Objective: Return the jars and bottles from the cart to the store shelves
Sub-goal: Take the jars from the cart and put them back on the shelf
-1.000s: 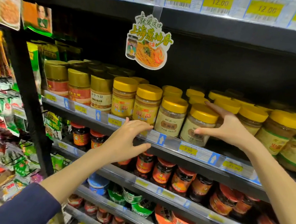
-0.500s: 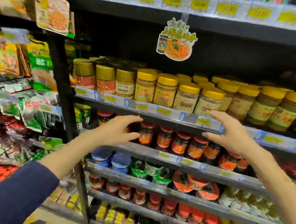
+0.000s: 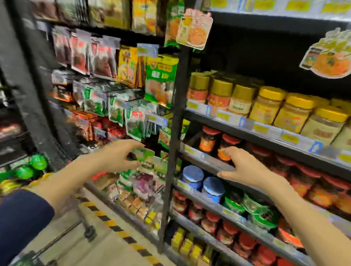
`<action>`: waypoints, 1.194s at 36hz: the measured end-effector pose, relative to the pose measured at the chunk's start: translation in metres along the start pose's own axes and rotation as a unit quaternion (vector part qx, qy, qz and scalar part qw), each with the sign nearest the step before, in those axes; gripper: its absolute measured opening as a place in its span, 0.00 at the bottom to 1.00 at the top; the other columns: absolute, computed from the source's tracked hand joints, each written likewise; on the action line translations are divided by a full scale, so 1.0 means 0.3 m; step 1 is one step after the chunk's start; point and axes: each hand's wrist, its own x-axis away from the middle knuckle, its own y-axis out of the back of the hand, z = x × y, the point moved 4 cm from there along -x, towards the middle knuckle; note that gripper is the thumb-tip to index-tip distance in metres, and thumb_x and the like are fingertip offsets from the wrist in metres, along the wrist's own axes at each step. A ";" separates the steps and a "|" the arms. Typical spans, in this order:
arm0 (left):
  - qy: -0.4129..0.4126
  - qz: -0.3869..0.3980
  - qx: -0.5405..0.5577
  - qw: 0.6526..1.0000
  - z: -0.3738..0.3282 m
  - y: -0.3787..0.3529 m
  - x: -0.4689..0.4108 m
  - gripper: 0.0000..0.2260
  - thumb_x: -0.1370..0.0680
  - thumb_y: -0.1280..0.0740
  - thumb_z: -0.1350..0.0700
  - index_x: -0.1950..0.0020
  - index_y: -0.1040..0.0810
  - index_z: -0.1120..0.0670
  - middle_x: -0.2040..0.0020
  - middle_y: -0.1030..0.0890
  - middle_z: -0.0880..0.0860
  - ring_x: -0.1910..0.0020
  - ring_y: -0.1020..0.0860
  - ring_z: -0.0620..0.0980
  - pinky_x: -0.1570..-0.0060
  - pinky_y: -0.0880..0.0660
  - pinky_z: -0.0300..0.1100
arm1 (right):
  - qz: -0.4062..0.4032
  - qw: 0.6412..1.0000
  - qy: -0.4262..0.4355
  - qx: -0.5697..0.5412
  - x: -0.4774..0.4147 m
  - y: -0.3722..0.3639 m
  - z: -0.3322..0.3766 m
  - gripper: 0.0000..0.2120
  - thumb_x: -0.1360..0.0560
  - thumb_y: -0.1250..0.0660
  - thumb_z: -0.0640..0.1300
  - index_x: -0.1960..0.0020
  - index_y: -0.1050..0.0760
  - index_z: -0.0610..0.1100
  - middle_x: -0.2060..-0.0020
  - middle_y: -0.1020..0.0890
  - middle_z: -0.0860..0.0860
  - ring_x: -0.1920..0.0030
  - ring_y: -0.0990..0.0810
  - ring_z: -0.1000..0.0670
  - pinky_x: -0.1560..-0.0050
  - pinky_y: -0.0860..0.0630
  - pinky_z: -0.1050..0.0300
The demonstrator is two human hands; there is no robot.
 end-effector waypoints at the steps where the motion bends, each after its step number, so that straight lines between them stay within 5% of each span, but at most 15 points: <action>1: 0.016 -0.006 -0.002 1.000 0.049 0.009 0.025 0.28 0.24 0.34 0.47 0.26 0.37 0.52 0.28 0.33 0.51 0.30 0.32 0.50 0.34 0.33 0.45 | 0.006 1.000 0.015 0.001 -0.038 -0.004 0.043 0.35 0.26 0.33 0.54 0.26 0.42 0.44 0.28 0.36 0.46 0.29 0.36 0.46 0.31 0.36 0.51; 23: 0.350 -0.061 -0.006 0.935 0.829 0.104 0.316 0.31 0.26 0.34 0.42 0.27 0.36 0.52 0.29 0.31 0.50 0.32 0.31 0.48 0.34 0.34 0.42 | 0.102 0.934 0.344 -0.001 -0.934 -0.144 0.909 0.36 0.25 0.33 0.54 0.24 0.45 0.45 0.26 0.39 0.48 0.26 0.39 0.48 0.29 0.39 0.53; 34: 0.462 -0.030 0.003 0.886 1.014 0.037 0.397 0.31 0.24 0.34 0.45 0.25 0.41 0.54 0.26 0.35 0.52 0.29 0.35 0.50 0.31 0.36 0.44 | 0.209 0.887 0.411 -0.016 -1.166 -0.306 1.196 0.34 0.25 0.34 0.52 0.25 0.43 0.44 0.26 0.37 0.48 0.27 0.38 0.48 0.30 0.39 0.54; 43: 0.464 0.014 -0.014 0.885 1.262 0.007 0.404 0.29 0.25 0.33 0.44 0.28 0.35 0.54 0.31 0.28 0.53 0.33 0.29 0.51 0.35 0.32 0.47 | 0.230 0.882 0.412 0.007 -1.339 -0.475 1.382 0.36 0.27 0.32 0.53 0.25 0.43 0.43 0.27 0.35 0.45 0.28 0.36 0.46 0.31 0.36 0.54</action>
